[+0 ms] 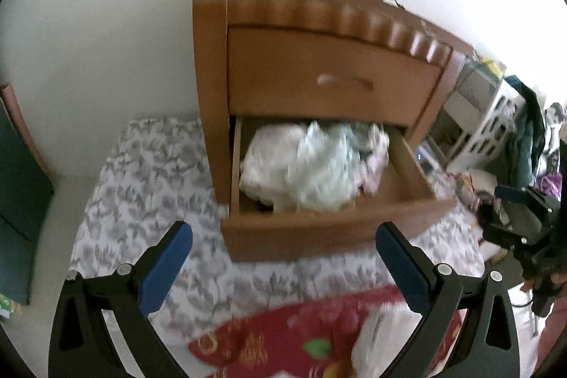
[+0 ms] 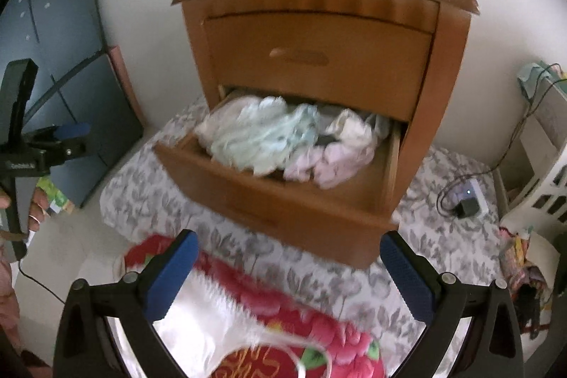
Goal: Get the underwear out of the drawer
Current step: 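Move both open tools back toward the open lower drawer, then close the right tool on the pale lace bra while the left tool reaches into the drawer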
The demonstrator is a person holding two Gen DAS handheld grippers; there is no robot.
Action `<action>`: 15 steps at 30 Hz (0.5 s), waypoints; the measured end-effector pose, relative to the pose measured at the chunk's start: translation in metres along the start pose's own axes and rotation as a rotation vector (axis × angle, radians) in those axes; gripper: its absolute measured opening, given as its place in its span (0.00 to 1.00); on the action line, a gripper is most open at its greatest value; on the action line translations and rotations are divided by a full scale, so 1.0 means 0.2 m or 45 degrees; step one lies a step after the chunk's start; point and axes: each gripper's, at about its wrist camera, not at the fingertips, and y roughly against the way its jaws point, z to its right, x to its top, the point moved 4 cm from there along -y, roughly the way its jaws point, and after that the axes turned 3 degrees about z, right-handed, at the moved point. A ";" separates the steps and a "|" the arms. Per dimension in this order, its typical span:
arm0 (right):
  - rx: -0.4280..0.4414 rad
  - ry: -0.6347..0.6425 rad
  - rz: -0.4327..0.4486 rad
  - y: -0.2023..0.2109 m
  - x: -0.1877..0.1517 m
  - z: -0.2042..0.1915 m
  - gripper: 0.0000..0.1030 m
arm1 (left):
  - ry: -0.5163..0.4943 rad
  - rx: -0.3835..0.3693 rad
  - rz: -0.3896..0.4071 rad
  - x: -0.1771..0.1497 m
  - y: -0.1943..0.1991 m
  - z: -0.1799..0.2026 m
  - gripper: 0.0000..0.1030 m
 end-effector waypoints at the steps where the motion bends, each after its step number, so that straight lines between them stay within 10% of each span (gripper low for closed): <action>1: 0.008 -0.005 0.005 -0.02 0.05 0.01 1.00 | 0.015 -0.019 0.002 0.04 -0.03 0.00 1.00; 15: 0.077 -0.094 -0.209 -0.63 0.34 -0.08 1.00 | 0.263 0.044 -0.302 0.13 -0.57 -0.17 1.00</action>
